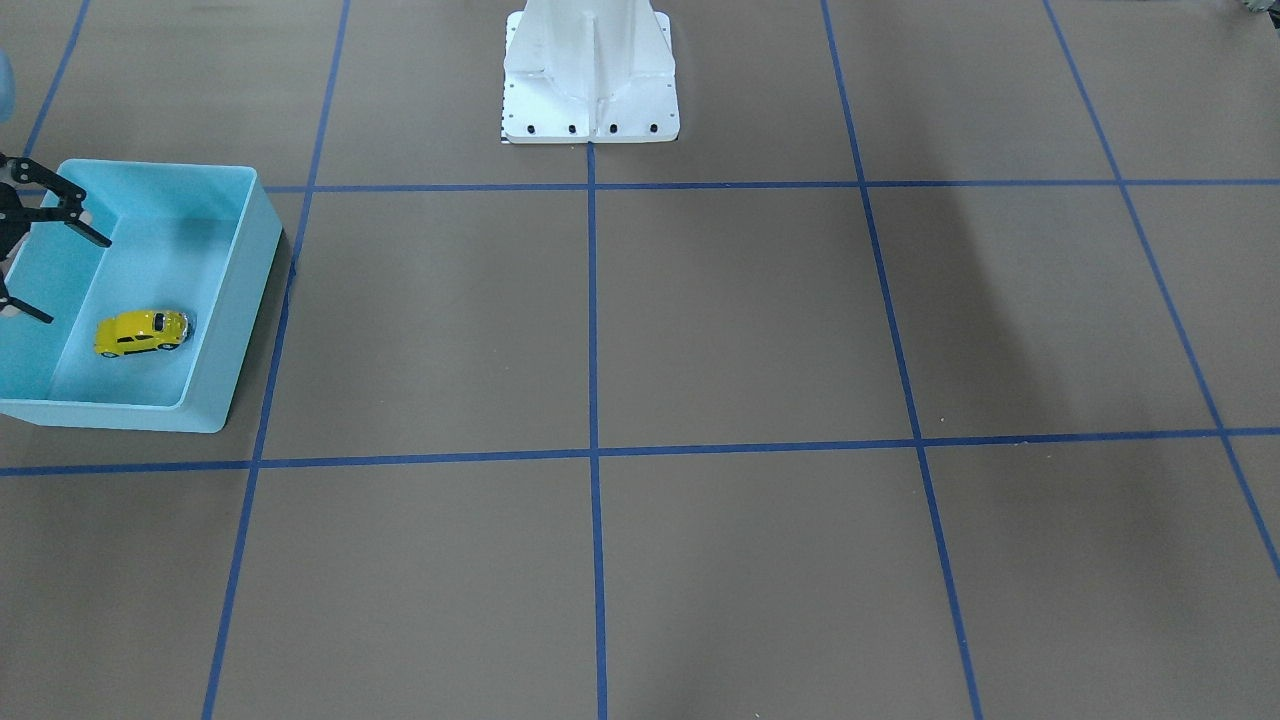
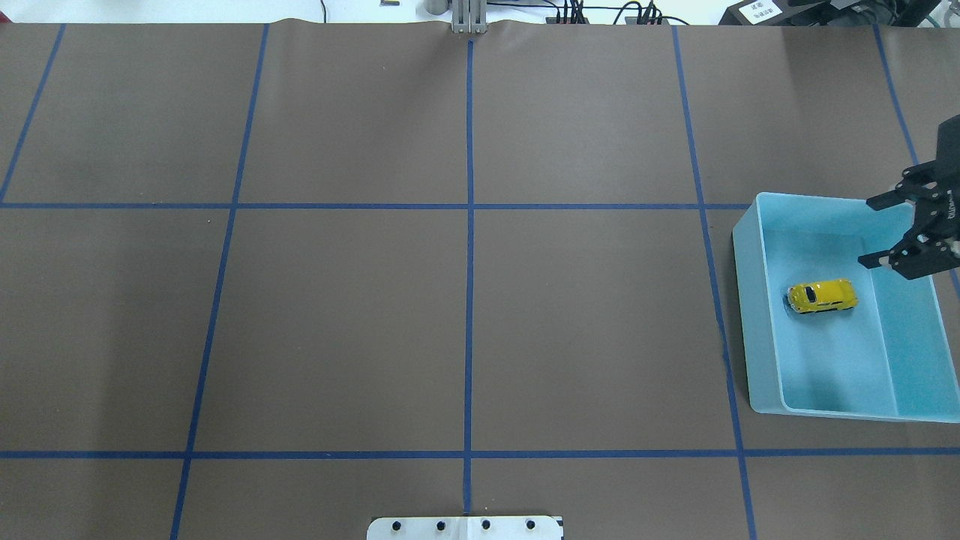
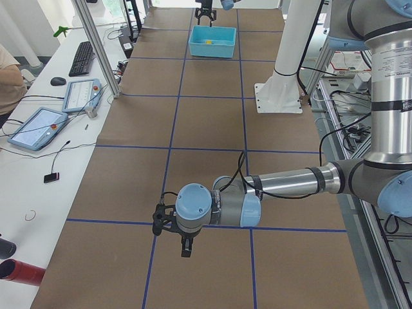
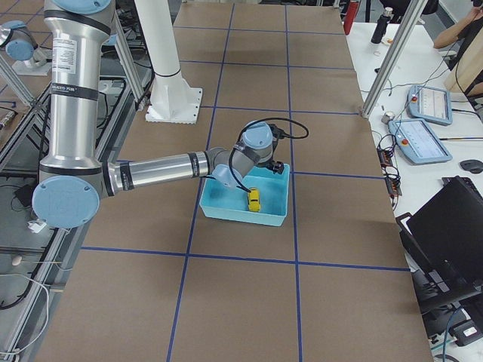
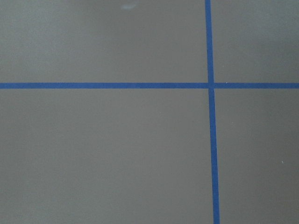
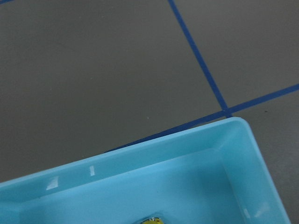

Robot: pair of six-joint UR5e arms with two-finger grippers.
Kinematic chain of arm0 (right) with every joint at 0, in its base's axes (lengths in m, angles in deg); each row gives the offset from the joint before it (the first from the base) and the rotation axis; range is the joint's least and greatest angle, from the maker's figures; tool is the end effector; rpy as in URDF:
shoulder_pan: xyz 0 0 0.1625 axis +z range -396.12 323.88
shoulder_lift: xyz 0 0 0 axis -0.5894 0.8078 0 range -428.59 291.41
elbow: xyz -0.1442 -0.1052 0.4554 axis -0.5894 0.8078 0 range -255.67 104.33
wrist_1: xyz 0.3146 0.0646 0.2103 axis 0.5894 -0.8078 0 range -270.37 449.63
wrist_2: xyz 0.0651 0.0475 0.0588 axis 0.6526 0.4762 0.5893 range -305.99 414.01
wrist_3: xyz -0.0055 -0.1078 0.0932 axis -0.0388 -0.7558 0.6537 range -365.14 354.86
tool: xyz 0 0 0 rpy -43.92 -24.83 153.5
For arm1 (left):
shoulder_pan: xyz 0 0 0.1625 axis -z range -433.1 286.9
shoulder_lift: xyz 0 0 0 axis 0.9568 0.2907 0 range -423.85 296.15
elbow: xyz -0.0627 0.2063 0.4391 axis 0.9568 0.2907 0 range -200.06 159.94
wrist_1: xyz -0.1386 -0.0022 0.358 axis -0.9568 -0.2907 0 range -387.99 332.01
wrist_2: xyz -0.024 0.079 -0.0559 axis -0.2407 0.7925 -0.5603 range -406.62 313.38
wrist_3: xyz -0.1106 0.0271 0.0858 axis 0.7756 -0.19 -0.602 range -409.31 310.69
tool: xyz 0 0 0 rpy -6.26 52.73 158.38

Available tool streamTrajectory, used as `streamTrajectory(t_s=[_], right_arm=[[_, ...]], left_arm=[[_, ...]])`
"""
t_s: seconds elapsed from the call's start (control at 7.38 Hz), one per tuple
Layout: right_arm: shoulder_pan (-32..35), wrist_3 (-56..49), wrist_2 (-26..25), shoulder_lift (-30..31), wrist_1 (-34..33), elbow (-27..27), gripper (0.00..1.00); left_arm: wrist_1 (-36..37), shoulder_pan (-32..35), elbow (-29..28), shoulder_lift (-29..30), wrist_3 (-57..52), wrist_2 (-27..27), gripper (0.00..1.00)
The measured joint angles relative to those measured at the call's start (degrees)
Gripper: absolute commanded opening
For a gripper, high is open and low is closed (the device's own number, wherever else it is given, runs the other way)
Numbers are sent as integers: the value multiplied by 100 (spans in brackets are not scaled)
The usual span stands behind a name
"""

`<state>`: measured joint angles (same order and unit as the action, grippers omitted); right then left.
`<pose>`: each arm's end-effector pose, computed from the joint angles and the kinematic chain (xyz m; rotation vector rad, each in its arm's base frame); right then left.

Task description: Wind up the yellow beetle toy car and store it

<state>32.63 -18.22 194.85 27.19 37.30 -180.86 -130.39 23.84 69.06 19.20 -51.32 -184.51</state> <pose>-0.1383 -0.4180 0.5785 0.7275 -0.9173 -0.8951 -0.0762 -0.3982 0.7845 0.1401 0.8271 -0.0475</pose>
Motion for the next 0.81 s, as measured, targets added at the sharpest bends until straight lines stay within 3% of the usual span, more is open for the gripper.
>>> streamTrajectory(t_s=[0.54,0.81], right_arm=[[763,2591,-391,-131,-1145,17,100],[1154,2875,-636,-355,-2885,24,100]], left_arm=[[0,0,10,1,0,-1,100],[0,0,24,0,1,-6,100]])
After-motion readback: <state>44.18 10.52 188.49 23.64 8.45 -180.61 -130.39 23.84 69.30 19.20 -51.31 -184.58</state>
